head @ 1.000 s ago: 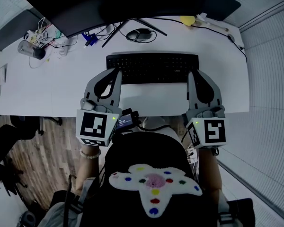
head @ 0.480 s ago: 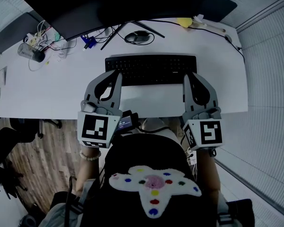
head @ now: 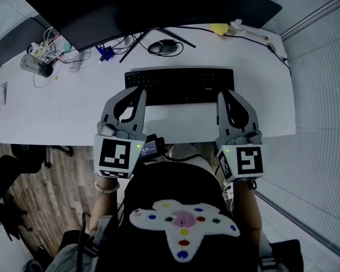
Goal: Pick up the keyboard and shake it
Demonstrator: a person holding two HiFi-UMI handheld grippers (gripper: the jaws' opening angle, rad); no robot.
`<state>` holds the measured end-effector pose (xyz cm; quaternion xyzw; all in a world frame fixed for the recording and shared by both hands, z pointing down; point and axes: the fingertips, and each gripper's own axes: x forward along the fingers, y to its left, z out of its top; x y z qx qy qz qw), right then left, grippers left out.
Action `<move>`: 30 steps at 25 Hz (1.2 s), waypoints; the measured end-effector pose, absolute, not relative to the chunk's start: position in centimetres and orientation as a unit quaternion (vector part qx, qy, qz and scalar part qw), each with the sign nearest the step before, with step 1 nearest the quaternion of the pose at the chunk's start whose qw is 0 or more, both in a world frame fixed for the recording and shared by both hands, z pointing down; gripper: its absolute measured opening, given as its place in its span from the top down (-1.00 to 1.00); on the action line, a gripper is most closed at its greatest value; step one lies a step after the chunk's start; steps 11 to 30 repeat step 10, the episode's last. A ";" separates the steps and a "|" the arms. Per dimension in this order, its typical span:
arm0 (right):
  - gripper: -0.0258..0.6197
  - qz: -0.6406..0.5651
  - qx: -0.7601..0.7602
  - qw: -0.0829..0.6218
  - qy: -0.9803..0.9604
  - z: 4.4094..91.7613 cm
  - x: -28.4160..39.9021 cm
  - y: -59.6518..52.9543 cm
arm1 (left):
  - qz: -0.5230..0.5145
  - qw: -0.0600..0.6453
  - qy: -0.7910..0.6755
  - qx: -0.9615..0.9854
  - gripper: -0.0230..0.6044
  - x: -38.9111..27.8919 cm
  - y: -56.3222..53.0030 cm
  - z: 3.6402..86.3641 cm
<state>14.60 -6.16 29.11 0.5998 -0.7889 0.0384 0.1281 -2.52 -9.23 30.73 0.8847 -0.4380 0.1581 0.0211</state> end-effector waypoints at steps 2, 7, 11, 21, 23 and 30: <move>0.79 0.038 0.600 0.129 -0.789 29.1 14.5 -6.2 | 0.159 0.020 -0.437 0.885 0.87 -2.6 -9.3 30.7; 0.79 0.039 0.601 0.129 -0.787 29.2 14.6 -6.3 | 0.161 0.018 -0.437 0.885 0.87 -2.6 -9.3 30.9; 0.79 0.044 0.606 0.125 -0.784 29.1 14.6 -6.4 | 0.167 0.009 -0.434 0.885 0.87 -2.6 -9.4 31.0; 0.79 0.044 0.606 0.125 -0.784 29.1 14.6 -6.4 | 0.167 0.009 -0.434 0.885 0.87 -2.6 -9.4 31.0; 0.79 0.044 0.606 0.125 -0.784 29.1 14.6 -6.4 | 0.167 0.009 -0.434 0.885 0.87 -2.6 -9.4 31.0; 0.79 0.044 0.606 0.125 -0.784 29.1 14.6 -6.4 | 0.167 0.009 -0.434 0.885 0.87 -2.6 -9.4 31.0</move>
